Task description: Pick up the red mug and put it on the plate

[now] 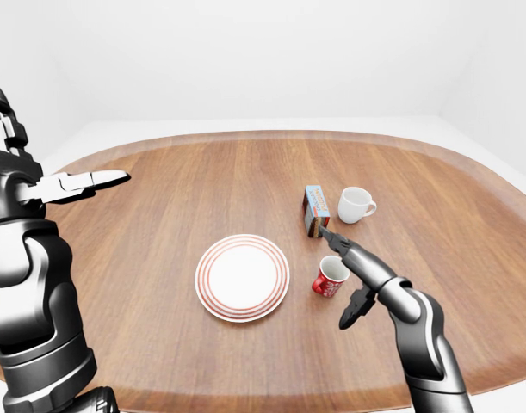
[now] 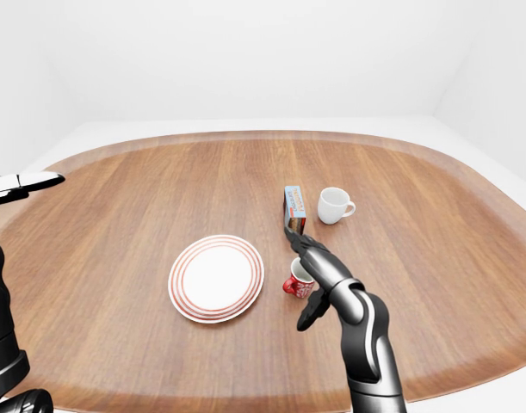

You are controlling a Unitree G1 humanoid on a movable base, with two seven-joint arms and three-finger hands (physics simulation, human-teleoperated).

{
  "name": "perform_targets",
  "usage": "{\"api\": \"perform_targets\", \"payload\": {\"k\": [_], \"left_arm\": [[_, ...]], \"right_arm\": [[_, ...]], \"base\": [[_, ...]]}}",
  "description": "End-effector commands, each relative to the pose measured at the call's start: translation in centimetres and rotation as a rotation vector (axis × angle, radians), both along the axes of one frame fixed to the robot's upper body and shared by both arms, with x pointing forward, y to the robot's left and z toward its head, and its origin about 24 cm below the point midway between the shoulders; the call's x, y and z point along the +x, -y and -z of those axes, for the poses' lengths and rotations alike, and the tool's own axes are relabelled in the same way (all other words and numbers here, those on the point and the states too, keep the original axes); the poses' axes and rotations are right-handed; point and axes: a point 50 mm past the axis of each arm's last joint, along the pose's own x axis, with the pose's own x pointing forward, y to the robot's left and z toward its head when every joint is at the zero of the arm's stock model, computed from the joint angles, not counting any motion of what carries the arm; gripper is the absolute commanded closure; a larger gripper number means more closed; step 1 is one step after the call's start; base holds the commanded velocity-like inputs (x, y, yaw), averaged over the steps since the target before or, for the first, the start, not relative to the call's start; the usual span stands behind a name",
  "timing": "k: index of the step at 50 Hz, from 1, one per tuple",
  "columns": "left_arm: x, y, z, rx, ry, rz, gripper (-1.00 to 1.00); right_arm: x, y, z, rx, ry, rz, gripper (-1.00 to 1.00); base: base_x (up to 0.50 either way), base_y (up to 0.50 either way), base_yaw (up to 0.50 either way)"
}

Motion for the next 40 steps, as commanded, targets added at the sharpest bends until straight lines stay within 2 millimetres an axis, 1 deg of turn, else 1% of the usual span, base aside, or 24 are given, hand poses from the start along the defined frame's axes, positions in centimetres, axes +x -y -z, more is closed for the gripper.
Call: {"api": "perform_targets", "payload": {"k": [1, 12, 16, 29, 31, 40], "left_arm": [[0.0, 0.0, 0.2, -0.001, -0.007, 0.000, -1.00], [0.0, 0.0, 0.1, -0.001, -0.004, 0.001, -1.00], [0.0, 0.0, 0.2, 0.000, -0.006, 0.001, -1.00], [-0.1, 0.1, -0.3, 0.002, 0.013, 0.003, -1.00], [-0.1, 0.1, -0.4, 0.002, 0.015, 0.003, -1.00], [0.0, 0.0, -0.3, -0.001, 0.012, 0.003, -1.00]], "right_arm": [[0.8, 0.4, 0.9, -0.012, -0.039, 0.011, -1.00], [1.4, 0.7, 0.8, -0.029, -0.038, 0.017, -1.00], [1.8, 1.0, 1.1, -0.032, -0.047, 0.030, -1.00], [2.8, 1.2, 0.9, -0.050, -0.052, 0.030, -1.00], [3.0, 1.4, 1.3, -0.052, -0.062, 0.037, -1.00], [3.8, 1.4, 1.6, -0.070, -0.071, 0.037, -1.00]], "base": [[0.00, 0.00, 0.00], [0.00, 0.00, 0.00], [0.00, 0.00, 0.00], [0.00, 0.00, 0.00], [0.00, 0.00, 0.00], [0.00, 0.00, 0.00]]}}
